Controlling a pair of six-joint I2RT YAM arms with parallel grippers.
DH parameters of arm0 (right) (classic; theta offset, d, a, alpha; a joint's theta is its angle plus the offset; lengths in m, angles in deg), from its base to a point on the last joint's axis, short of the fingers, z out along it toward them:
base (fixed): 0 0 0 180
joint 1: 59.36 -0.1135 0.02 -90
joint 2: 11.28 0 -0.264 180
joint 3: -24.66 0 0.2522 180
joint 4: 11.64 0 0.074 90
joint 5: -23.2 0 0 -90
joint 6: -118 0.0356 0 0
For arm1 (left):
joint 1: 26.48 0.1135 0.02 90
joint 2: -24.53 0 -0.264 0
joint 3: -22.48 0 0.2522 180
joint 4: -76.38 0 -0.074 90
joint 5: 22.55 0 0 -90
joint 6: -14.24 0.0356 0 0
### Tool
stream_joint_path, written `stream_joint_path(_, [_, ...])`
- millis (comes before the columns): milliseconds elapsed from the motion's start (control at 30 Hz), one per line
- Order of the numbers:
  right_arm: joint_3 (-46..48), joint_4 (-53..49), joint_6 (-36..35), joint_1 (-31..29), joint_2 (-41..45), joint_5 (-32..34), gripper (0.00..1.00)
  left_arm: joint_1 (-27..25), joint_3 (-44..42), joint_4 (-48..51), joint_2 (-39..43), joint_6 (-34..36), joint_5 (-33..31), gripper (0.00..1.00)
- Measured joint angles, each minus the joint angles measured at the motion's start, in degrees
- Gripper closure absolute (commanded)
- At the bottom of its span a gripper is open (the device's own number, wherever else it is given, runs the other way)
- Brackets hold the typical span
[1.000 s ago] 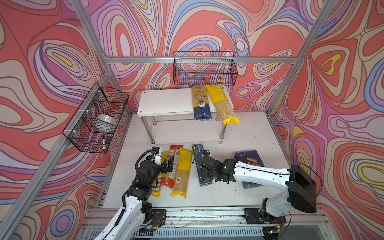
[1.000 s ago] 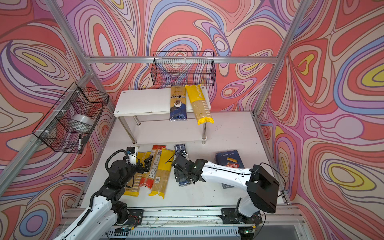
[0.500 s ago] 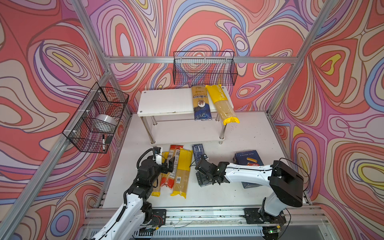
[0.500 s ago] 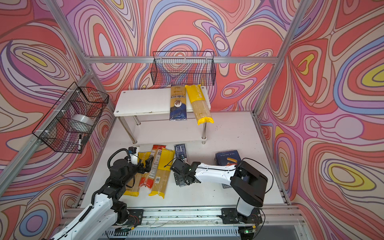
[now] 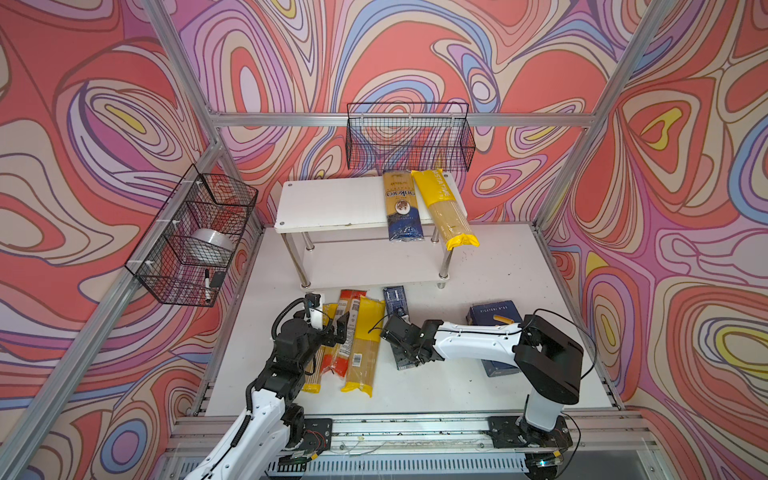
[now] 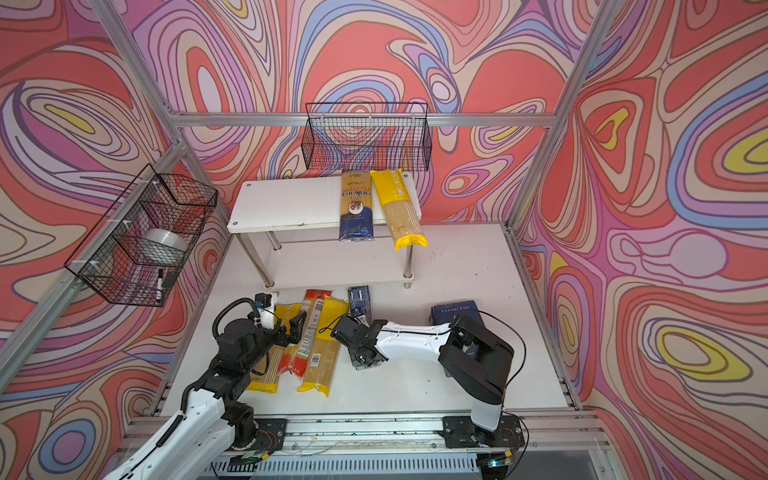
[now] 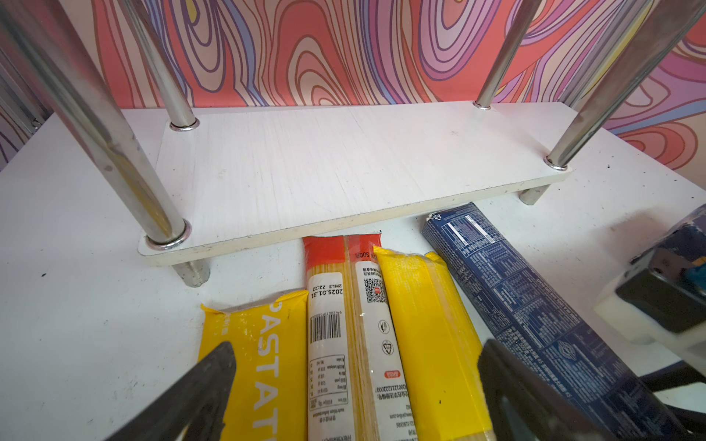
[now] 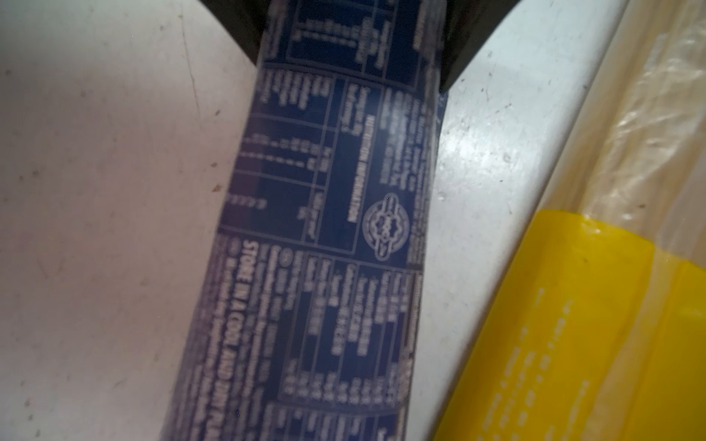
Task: Place and organize the pasta boxes and bags onto the shelf
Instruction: 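Descend the right gripper around the middle of the dark blue box, then close the right gripper on the dark blue pasta box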
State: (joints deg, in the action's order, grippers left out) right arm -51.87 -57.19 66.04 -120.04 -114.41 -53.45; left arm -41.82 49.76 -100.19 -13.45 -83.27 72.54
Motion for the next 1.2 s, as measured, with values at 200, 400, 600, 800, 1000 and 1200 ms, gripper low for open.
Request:
stream_joint_path(200, [0.2,0.2,0.0,0.0,0.1,0.2,0.44,0.0,0.0,0.0,0.0,0.0,0.0,0.00])
stream_joint_path(400, [0.2,0.2,0.5,-0.2,0.3,0.8,0.48,0.0,0.0,0.0,0.0,0.0,0.0,0.00])
stream_joint_path(600, [0.6,0.7,1.3,-0.5,0.7,1.5,0.56,0.0,0.0,0.0,0.0,0.0,0.0,0.00])
stream_joint_path(800, [0.7,0.9,2.3,-1.3,0.7,2.7,0.65,0.0,0.0,0.0,0.0,0.0,0.0,0.00])
stream_joint_path(1000, [2.7,0.9,4.0,-2.3,3.0,3.1,0.83,0.0,0.0,0.0,0.0,0.0,0.0,0.00])
stream_joint_path(1200, [8.8,2.3,5.6,-3.3,10.5,1.7,0.94,0.0,0.0,0.0,0.0,0.0,0.0,0.00])
